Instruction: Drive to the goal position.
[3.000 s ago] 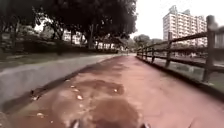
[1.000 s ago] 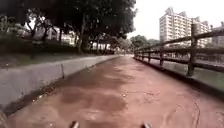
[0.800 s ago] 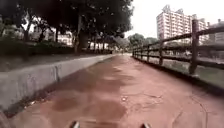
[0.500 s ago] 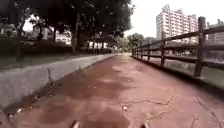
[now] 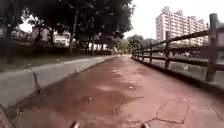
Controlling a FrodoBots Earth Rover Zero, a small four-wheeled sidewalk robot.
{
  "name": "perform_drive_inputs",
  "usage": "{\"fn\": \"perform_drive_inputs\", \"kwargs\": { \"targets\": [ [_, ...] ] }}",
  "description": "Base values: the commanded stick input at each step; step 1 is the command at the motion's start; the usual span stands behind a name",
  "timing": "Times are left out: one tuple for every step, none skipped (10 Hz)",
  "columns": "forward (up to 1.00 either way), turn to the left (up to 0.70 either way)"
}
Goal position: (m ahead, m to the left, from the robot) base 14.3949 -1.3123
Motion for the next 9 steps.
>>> {"fn": "perform_drive_inputs", "kwargs": {
  "targets": [
    [0.7, -0.19],
    [0.7, 0.0],
    [0.7, 0.0],
    [0.7, 0.0],
    [0.7, 0.0],
    [0.7, 0.0],
    [0.7, 0.0],
    [0.7, 0.0],
    [0.7, 0.0]
  ]
}}
